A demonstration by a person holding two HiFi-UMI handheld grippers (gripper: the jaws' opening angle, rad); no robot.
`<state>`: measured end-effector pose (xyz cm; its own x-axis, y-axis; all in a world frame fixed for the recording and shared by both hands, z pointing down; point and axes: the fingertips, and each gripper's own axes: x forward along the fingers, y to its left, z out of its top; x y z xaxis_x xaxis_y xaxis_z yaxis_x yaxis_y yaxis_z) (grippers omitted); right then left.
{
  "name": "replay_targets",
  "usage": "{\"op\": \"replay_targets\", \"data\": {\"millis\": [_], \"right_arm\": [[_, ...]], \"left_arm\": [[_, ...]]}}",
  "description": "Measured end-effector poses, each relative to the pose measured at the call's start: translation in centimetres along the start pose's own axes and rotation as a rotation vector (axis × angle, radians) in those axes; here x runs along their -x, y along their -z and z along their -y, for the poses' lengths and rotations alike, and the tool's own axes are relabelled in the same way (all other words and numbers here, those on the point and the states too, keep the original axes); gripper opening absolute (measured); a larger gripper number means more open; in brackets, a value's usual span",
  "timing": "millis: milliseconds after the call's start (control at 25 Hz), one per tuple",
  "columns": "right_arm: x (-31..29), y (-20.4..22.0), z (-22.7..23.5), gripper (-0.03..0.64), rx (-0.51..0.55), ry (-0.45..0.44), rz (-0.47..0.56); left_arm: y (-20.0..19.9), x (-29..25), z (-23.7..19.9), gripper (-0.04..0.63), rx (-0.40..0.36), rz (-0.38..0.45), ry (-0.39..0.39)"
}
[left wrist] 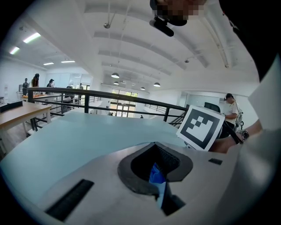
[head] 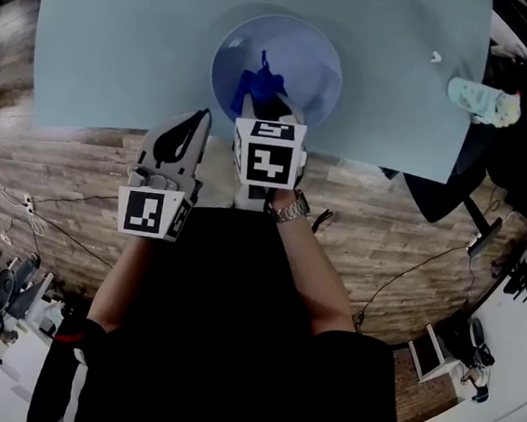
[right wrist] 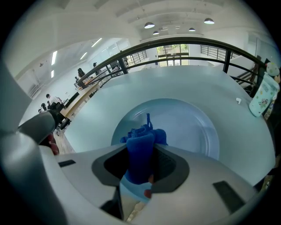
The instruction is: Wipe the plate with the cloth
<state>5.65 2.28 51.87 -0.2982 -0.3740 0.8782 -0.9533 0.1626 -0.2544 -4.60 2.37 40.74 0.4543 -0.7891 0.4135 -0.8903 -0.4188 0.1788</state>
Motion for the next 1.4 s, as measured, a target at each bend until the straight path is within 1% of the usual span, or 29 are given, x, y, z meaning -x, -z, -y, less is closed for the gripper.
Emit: {"op": "replay_targets", "data": {"millis": [200,440,640,880,1240,1400], "right_arm": [[-1.0,-0.1,-1.8,0.118,0.014,-0.013,-0.009],[-2.6,0.2,-3.1,0.118,0.014,-0.022,-0.031],[-3.5,0.6,-3.0,0.118,-0.002,-0.013,-0.052],[-4.0,1.1,-2.0,0.118,-0.018,-0.006,-0.068],[-3.5,1.1,-1.0,0.118,-0.008,-0.007,-0.072],[-3.2,1.2,0.2,0.119,-0.01,-0.002,-0.073]], "left_arm": [[0.1,0.6,-1.7,0.0,0.018,0.0,-0.017],[0.4,1.0,-3.3,0.0,0.011,-0.012,-0.027],[0.8,0.9,-4.2,0.0,0.013,-0.025,-0.034],[1.0,0.4,-3.7,0.0,0.017,-0.035,-0.029],[0.8,-0.3,-2.5,0.0,0.02,-0.033,-0.023],[0.9,-1.0,-1.5,0.0,0.021,-0.034,-0.016]]}}
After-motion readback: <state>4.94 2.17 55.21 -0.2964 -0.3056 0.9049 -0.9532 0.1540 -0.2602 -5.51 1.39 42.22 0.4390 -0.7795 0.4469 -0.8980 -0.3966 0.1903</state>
